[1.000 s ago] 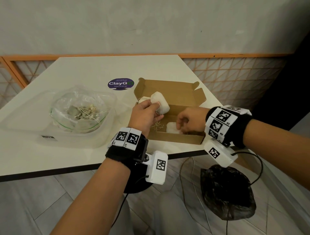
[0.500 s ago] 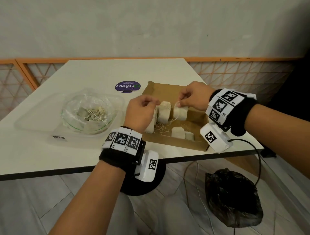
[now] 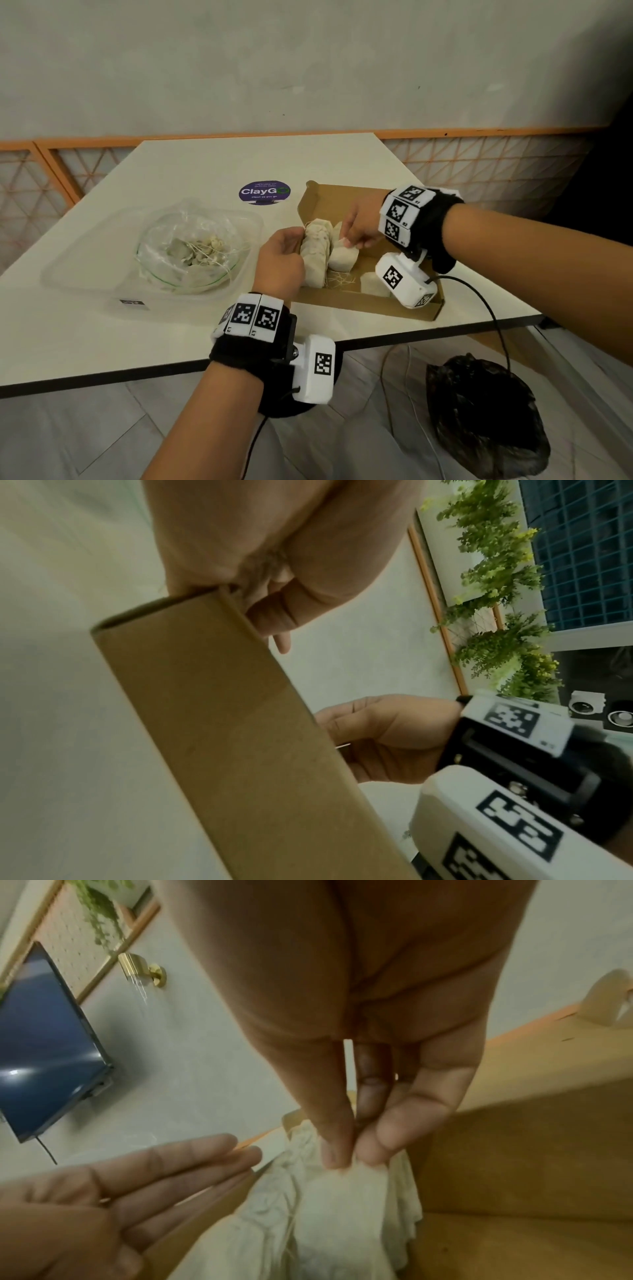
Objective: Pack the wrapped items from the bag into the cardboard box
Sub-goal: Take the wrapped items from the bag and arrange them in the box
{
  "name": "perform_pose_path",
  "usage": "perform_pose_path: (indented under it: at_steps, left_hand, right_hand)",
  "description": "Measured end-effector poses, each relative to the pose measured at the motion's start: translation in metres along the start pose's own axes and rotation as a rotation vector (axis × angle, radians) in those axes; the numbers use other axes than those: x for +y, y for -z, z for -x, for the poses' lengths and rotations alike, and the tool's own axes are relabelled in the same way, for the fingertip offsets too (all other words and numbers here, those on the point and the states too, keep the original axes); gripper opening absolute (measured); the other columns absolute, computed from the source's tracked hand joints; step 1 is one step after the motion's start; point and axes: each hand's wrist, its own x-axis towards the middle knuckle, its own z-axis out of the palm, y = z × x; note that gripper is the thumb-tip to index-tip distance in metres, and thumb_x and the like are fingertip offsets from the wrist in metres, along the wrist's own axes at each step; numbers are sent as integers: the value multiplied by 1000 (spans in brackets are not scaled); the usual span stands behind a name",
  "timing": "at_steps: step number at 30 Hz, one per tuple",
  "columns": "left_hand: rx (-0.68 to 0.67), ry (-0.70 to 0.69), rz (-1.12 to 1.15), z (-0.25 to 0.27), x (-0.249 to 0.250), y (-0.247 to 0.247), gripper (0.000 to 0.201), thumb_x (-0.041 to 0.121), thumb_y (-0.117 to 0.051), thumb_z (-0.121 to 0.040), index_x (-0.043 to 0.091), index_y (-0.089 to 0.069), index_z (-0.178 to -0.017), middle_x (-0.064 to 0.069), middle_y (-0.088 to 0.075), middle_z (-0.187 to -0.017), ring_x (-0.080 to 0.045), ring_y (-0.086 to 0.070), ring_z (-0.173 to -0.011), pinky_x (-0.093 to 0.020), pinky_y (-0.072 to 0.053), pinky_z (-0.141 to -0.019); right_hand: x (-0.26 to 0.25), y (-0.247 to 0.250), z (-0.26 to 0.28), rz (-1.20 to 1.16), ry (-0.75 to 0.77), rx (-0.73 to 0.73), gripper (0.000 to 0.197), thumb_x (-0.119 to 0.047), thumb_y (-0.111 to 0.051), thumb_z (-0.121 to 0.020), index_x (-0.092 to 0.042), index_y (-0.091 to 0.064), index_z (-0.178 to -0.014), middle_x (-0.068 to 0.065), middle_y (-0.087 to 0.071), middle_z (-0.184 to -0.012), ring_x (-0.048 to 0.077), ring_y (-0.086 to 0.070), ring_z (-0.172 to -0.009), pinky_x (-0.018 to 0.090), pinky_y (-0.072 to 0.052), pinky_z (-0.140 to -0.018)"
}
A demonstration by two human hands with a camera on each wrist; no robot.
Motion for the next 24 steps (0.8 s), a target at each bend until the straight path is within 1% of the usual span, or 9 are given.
perform_pose_path:
  at_steps: [4,6,8,10,12,15,18,21,24]
  left_hand:
    - [-15,1,24,-1,-1,1,46,-26,-36,-80,-6,-52,-118,-12,-58,-115,-18,-55,-110,-32,-49,-94]
    - [-12,-17,41,-1,-2,1,46,-27,-35,-78,-8,-52,-116,-12,-58,-111,-18,-55,-107,-27,-49,-88]
    - [-11,-27,44,-1,-3,1,48,-28,-33,-77,-8,-53,-116,-12,-58,-110,-18,-55,-106,-25,-49,-87]
    - [-18,-32,35,-2,-3,1,49,-28,-32,-76,-8,-52,-116,-12,-58,-110,-18,-55,-106,-26,-49,-88]
    - [-28,-40,38,-2,-3,2,48,-28,-32,-77,-9,-52,-116,-10,-58,-107,-17,-55,-104,-22,-51,-84]
    - [-31,-48,26,-3,-2,1,48,-28,-31,-78,-8,-52,-117,-7,-58,-104,-14,-55,-101,-15,-51,-74]
    - [-4,-33,-8,-5,-1,0,48,-26,-32,-79,-5,-54,-116,-8,-57,-110,-14,-55,-106,-20,-50,-79]
    - [29,-59,-125,-4,-1,-2,39,-13,-44,-85,7,-55,-116,0,-55,-113,-12,-51,-116,-30,-46,-93]
    - [96,-217,-252,1,3,-8,32,3,-55,-87,15,-56,-116,5,-55,-117,-7,-49,-109,-25,-41,-93]
  right_hand:
    - [-6,-3,-6,22,-24,26,7,3,-62,-84,-3,-63,-81,-5,-56,-36,2,-51,-34,13,-44,-38]
    - [-11,-3,-6,102,26,96,11,-3,-65,-83,2,-66,-93,1,-63,-54,9,-59,-52,19,-49,-52]
    - [-14,2,-1,206,60,241,17,-9,-67,-82,-2,-66,-98,4,-66,-75,15,-61,-70,24,-51,-66]
    - [-11,8,10,215,81,343,15,-12,-67,-81,-7,-66,-96,4,-68,-84,16,-61,-75,26,-51,-70]
    - [1,7,25,338,41,250,16,-23,-67,-81,-11,-64,-90,4,-70,-89,17,-61,-77,32,-52,-76]
    - [26,-16,43,601,-124,-36,32,-44,-67,-80,-12,-66,-82,2,-67,-78,17,-60,-73,32,-53,-77]
    - [42,-31,43,736,-91,-54,32,-38,-65,-82,-11,-65,-99,4,-67,-96,20,-62,-87,34,-53,-84]
    - [56,-31,42,447,-69,-9,23,-23,-71,-79,-15,-63,-100,3,-69,-97,17,-63,-77,31,-53,-77]
    - [66,-24,46,-20,-28,24,16,-10,-71,-79,-17,-62,-90,3,-65,-85,14,-59,-64,29,-52,-67]
